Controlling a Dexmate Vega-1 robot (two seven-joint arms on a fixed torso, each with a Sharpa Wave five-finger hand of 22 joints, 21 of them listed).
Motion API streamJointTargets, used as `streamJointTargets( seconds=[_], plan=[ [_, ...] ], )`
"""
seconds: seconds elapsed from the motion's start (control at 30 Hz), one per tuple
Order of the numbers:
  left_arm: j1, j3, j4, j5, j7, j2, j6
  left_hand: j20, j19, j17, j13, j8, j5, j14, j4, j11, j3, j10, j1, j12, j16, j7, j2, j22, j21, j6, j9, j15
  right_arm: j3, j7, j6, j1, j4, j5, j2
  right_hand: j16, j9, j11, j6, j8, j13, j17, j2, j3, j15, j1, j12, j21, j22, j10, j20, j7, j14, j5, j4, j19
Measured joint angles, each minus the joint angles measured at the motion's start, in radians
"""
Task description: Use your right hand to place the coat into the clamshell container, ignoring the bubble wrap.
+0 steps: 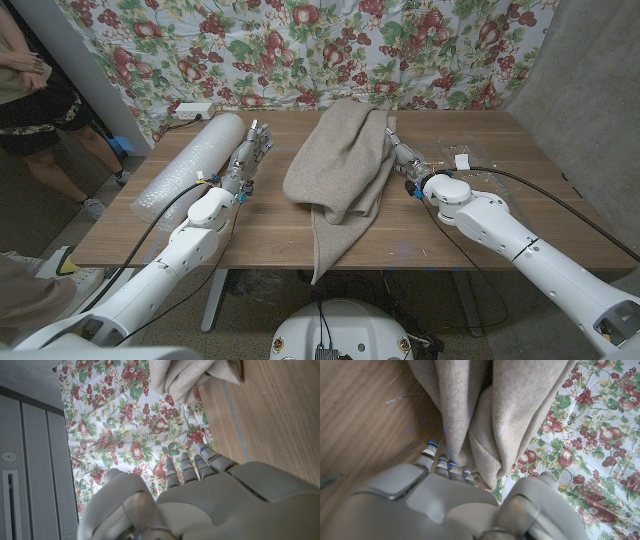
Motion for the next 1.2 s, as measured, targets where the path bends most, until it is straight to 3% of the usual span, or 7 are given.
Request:
streamJointTargets(
  seconds=[0.43, 0.87, 0.97, 1.2],
  plan=[
    [-0.008, 0.004, 0.012, -0.005, -0.017, -0.005, -0.002, 0.0, 0.0, 0.0, 0.0, 0.0, 0.0, 0.0, 0.0, 0.004, 0.0, 0.003, 0.0, 0.0, 0.0, 0.0, 0.0, 0.0, 0.0, 0.011, 0.0, 0.0, -0.026, -0.015, -0.053, 0.026, -0.019, -0.025, 0.006, 0.0, 0.0, 0.0, -0.011, 0.0, 0.0, 0.0, -0.005, 0.0, 0.005, 0.005, 0.0, -0.008, -0.001, 0.0, 0.009, 0.0, 0.005, 0.0, 0.0, 0.019],
    [-0.009, 0.004, 0.018, -0.011, -0.026, -0.007, -0.011, 0.0, 0.0, 0.0, 0.0, 0.0, 0.0, 0.0, 0.0, 0.004, 0.0, 0.003, 0.0, 0.0, 0.0, 0.0, 0.0, 0.0, 0.0, 0.011, 0.0, 0.0, -0.049, -0.029, -0.112, 0.046, -0.04, -0.059, 0.012, 0.0, 0.0, 0.0, -0.037, 0.007, 0.0, 0.0, -0.005, 0.002, 0.005, 0.005, 0.0, -0.008, -0.001, -0.043, 0.007, 0.002, 0.016, 0.0, -0.001, 0.022],
    [-0.009, 0.003, 0.018, -0.012, -0.027, -0.007, -0.013, 0.0, 0.0, 0.0, 0.0, 0.0, 0.0, 0.0, 0.0, 0.004, 0.0, 0.003, 0.0, 0.0, 0.0, 0.0, 0.0, 0.0, 0.0, 0.011, 0.0, 0.0, -0.054, -0.036, -0.127, 0.05, -0.047, -0.065, 0.017, 0.0, 0.0, 0.0, -0.046, 0.007, 0.0, 0.0, -0.005, 0.01, 0.005, 0.005, 0.0, -0.008, -0.001, -0.043, 0.01, 0.0, 0.064, 0.0, -0.01, 0.092],
    [-0.003, 0.001, 0.017, -0.013, -0.028, -0.005, -0.015, 0.0, 0.0, 0.0, 0.0, 0.0, 0.0, -0.007, 0.0, 0.004, 0.0, 0.003, 0.0, 0.0, 0.0, 0.0, 0.0, 0.0, 0.0, 0.011, 0.0, 0.007, -0.061, -0.048, -0.152, 0.056, -0.053, -0.07, 0.026, 0.0, 0.0, 0.002, -0.046, 0.007, 0.0, 0.0, 0.002, 0.019, 0.006, 0.043, 0.0, -0.008, 0.003, -0.064, 0.011, 0.0, 0.088, 0.0, -0.019, 0.161]
  ],
)
